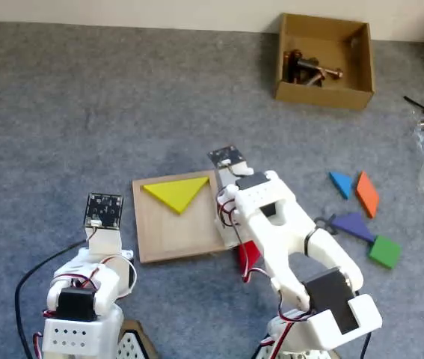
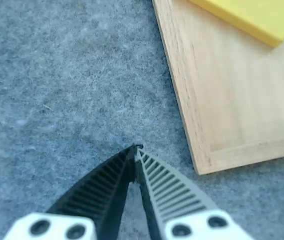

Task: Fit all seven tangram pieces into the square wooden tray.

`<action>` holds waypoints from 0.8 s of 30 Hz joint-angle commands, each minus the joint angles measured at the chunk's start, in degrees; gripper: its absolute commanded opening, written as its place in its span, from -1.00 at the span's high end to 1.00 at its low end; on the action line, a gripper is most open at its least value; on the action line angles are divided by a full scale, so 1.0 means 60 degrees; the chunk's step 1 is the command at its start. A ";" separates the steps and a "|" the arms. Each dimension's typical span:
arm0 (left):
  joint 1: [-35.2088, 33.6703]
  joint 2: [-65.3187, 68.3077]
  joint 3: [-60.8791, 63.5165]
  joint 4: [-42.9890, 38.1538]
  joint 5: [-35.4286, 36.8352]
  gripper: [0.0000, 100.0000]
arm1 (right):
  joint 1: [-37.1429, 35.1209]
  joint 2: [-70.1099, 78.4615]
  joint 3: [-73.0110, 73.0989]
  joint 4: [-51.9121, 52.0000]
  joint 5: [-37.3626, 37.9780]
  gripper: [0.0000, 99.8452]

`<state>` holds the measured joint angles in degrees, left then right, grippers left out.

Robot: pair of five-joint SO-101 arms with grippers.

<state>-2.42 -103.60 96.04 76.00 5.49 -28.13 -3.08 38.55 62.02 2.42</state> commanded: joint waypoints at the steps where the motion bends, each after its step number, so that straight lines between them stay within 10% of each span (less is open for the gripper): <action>1: 0.0139 -0.0066 0.0183 -0.0015 0.0073 0.99 | 0.0007 -0.0139 -0.0374 0.0110 -0.0542 0.51; 24: 0.0139 -0.0066 0.0183 -0.0015 0.0073 0.99 | -0.0505 -0.0081 -0.0359 0.0564 -0.1670 0.30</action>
<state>-2.42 -103.60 96.04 76.00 5.49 -29.98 -3.08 38.55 66.07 -7.08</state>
